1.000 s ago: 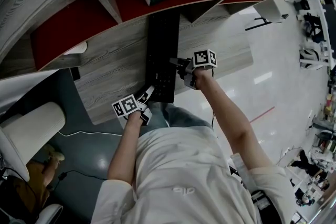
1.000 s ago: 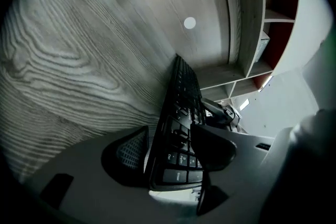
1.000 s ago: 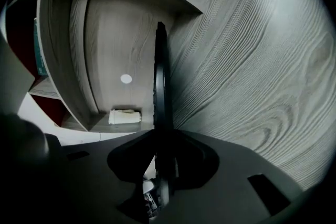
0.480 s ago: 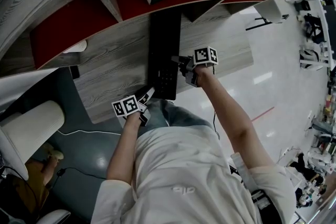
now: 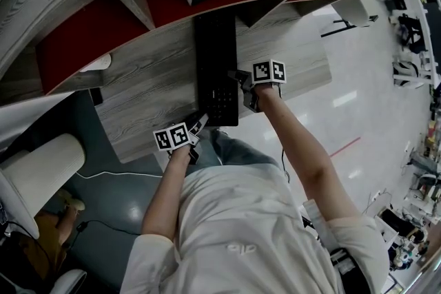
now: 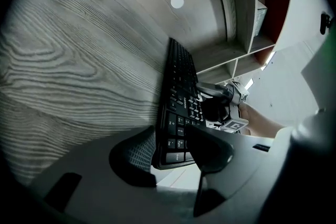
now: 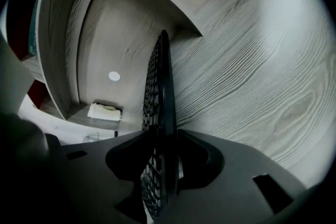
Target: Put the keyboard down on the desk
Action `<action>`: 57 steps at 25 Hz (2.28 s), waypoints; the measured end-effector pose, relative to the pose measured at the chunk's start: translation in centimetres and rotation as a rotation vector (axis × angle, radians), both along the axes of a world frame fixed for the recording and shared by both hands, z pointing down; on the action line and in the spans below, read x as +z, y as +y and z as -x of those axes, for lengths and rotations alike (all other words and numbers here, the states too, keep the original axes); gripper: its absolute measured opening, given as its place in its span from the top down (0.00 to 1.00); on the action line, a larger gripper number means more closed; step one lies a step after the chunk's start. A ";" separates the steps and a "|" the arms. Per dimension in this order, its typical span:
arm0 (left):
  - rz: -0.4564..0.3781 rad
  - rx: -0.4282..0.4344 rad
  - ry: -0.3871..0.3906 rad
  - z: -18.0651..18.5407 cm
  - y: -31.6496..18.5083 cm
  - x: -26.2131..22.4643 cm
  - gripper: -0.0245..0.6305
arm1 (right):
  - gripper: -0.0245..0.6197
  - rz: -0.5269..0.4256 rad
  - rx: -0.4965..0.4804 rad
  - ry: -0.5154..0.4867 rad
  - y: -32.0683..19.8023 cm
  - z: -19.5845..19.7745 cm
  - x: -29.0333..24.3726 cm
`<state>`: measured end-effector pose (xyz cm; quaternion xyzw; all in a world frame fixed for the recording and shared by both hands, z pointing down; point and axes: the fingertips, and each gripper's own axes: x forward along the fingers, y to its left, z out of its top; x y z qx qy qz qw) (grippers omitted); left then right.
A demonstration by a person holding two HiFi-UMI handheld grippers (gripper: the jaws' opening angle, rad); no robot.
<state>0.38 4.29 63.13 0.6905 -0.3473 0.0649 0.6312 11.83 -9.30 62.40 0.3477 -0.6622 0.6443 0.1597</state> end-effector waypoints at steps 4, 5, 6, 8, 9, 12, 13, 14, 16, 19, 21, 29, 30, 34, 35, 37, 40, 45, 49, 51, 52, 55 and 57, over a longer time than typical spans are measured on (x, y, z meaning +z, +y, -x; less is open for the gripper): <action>0.002 0.013 -0.035 -0.3 0.0 0.3 0.70 | 0.70 -0.027 -0.036 0.140 0.0 -1.1 1.3; 0.003 0.013 -0.045 -0.3 0.0 0.4 0.72 | 0.70 -0.028 -0.031 0.150 0.0 -1.2 1.4; 0.003 0.013 -0.051 -0.2 0.0 0.5 0.73 | 0.70 -0.029 -0.025 0.156 0.0 -1.3 1.6; 0.005 0.015 -0.056 -0.3 0.0 0.5 0.74 | 0.70 -0.035 -0.021 0.177 0.2 -1.5 1.9; 0.006 0.017 -0.058 -0.3 0.0 0.5 0.74 | 0.70 -0.042 -0.022 0.188 0.2 -1.6 2.0; 0.008 0.026 -0.078 -0.3 -0.1 0.6 0.75 | 0.70 -0.060 -0.026 0.223 0.1 -1.7 2.0; 0.007 0.029 -0.086 -0.3 -0.1 0.6 0.75 | 0.70 -0.067 -0.027 0.235 0.0 -1.7 1.9; 0.007 0.031 -0.092 -0.3 -0.1 0.7 0.76 | 0.70 -0.077 -0.030 0.250 0.0 -1.7 1.9; 0.007 0.033 -0.101 -0.3 -0.1 0.8 0.77 | 0.69 -0.101 -0.044 0.288 -0.1 -1.8 1.8; 0.010 0.030 -0.108 -0.3 -0.1 0.8 0.78 | 0.68 -0.143 -0.078 0.359 -0.3 -2.0 1.6; 0.012 0.022 -0.105 -0.2 -0.1 0.8 0.78 | 0.68 -0.161 -0.093 0.396 -0.3 -2.0 1.5; 0.013 -0.018 -0.127 1.4 -0.8 0.0 0.78 | 0.80 -0.213 -0.060 0.430 -0.3 -2.9 -0.5; 0.005 -0.023 -0.134 1.7 -1.0 -0.5 0.78 | 0.82 -0.224 -0.055 0.426 -0.2 -2.9 -1.2; -0.043 -0.053 -0.156 3.5 -2.2 -2.9 0.81 | 0.85 -0.263 -0.014 0.390 0.2 -2.8 -4.1; -0.059 -0.063 -0.157 3.9 -2.5 -3.7 0.82 | 0.86 -0.277 -0.002 0.381 0.3 -2.7 -5.0; -0.108 -0.070 -0.161 4.8 -3.3 -5.5 0.88 | 0.88 -0.314 0.007 0.370 0.4 -2.5 -6.9; -0.201 -0.051 -0.181 6.0 -4.6 -8.7 0.93 | 0.89 -0.392 -0.001 0.365 0.4 -1.9 -10.3; -0.351 0.002 -0.219 7.4 -6.2 -14.4 0.94 | 0.90 -0.510 -0.016 0.347 0.7 -0.4 -16.1; -0.450 0.043 -0.246 7.6 -7.5 -17.6 0.94 | 0.90 -0.594 -0.027 0.327 0.7 0.6 -19.6; -0.504 0.043 -0.254 7.8 -8.2 -19.4 0.94 | 0.90 -0.635 -0.029 0.315 0.6 0.8 -21.6; -0.531 0.041 -0.257 7.9 -8.4 -20.4 0.94 | 0.90 -0.656 -0.029 0.312 0.6 1.0 -22.6; -0.609 0.030 -0.268 8.6 -8.9 -23.7 0.94 | 0.90 -0.725 -0.032 0.310 0.9 1.2 -25.6; -0.653 0.017 -0.280 9.3 -9.2 -25.7 0.94 | 0.90 -0.760 -0.030 0.296 1.2 1.2 -27.4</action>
